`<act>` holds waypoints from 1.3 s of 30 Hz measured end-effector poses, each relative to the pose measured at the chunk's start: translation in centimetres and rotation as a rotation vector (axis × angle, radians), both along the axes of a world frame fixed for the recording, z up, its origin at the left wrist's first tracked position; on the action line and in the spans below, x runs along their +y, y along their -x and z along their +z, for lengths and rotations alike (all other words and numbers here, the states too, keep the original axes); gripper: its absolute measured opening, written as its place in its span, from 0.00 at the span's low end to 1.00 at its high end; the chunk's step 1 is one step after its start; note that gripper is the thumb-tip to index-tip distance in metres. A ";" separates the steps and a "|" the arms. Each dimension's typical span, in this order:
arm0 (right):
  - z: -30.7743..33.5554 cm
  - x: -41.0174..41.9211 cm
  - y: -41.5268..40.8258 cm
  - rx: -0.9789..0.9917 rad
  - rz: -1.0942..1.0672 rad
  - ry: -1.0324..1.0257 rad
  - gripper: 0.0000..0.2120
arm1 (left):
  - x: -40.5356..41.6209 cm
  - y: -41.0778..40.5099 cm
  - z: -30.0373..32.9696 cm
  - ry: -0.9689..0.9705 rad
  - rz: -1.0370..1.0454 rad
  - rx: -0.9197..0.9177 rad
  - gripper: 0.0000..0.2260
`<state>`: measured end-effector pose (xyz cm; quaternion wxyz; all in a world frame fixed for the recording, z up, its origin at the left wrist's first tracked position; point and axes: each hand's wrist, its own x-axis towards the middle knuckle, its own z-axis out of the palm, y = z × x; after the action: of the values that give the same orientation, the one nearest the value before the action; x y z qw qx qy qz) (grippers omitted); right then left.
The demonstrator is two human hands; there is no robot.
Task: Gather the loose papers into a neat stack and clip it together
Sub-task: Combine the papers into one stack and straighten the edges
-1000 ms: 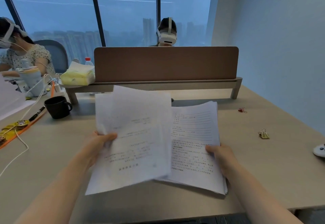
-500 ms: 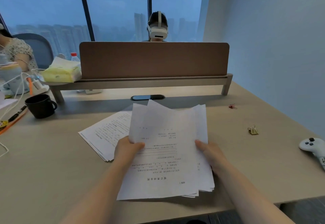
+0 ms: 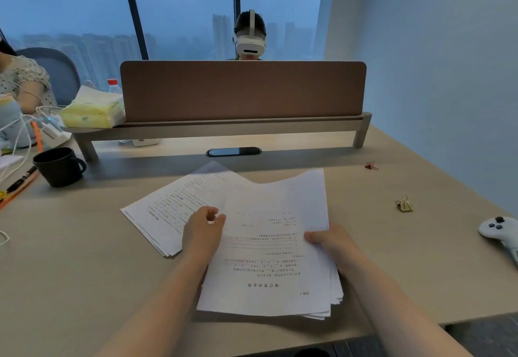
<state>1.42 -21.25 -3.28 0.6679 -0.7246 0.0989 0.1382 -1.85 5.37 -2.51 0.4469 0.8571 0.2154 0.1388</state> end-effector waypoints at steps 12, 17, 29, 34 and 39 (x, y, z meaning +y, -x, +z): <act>0.6 -1.7 -0.7 -0.014 -0.172 -0.050 0.05 | 8.2 -0.6 0.7 -0.511 -0.193 0.614 0.39; 0.6 -1.8 -0.8 -0.010 -0.177 -0.063 0.05 | 8.9 -1.0 1.1 -0.756 -0.300 0.620 0.32; 0.3 -1.4 -0.8 -0.010 -0.212 -0.095 0.07 | 7.9 -0.2 1.7 -0.774 -0.002 0.178 0.07; 0.4 -1.0 -0.5 -0.024 -0.202 -0.043 0.07 | 4.3 0.1 3.3 -0.701 -0.040 0.094 0.04; 0.3 -0.9 -0.5 -0.026 -0.202 -0.027 0.08 | -0.4 0.5 4.6 -0.684 -0.119 -0.019 0.05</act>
<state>1.92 -22.16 -2.96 0.6893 -0.7036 0.1612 0.0621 -2.37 4.98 2.12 0.1432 0.9669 0.1020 0.1847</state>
